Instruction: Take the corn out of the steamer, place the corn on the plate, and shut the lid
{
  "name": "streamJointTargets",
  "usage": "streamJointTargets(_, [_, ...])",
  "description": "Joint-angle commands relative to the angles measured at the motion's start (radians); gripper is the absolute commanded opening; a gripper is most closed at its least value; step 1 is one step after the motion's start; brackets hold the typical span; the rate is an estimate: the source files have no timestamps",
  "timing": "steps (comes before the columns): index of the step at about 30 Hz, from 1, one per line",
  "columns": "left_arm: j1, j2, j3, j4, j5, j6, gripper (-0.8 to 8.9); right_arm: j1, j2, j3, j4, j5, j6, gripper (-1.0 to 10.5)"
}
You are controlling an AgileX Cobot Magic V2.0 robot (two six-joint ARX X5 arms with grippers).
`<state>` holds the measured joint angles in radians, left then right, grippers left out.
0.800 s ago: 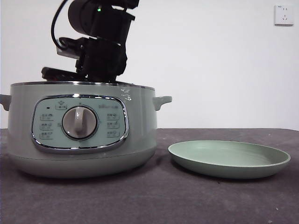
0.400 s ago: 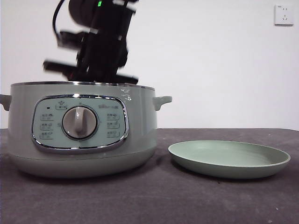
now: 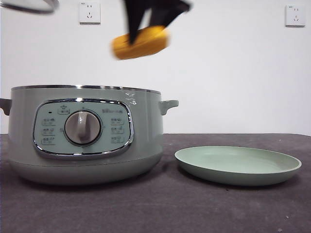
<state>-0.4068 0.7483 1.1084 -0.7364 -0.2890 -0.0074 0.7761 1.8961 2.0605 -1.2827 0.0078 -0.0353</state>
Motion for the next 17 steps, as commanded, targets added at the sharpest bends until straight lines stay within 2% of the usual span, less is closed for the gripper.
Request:
streamJointTargets(1, [0.000,0.030,0.013,0.082,0.066,0.012,-0.09,-0.039,-0.042,-0.004,-0.080,0.003,-0.008,-0.1])
streamJointTargets(6, [0.000,0.109,0.013,0.151,0.190,0.011,-0.09,-0.135,-0.105,-0.004,-0.092,0.026,-0.007,-0.1])
streamJointTargets(8, [0.000,0.134,0.013,0.171,0.224,0.011,-0.09,-0.176,-0.111,-0.005,-0.094,0.026,0.024,-0.1])
streamJointTargets(11, [0.000,0.161,0.013,0.191,0.251,0.008,-0.09,-0.230,-0.111,-0.018,-0.096,0.026,0.064,-0.1])
streamJointTargets(17, [0.000,0.185,0.013,0.198,0.265,0.008,-0.09,-0.285,-0.120,-0.150,-0.096,0.026,0.076,-0.1])
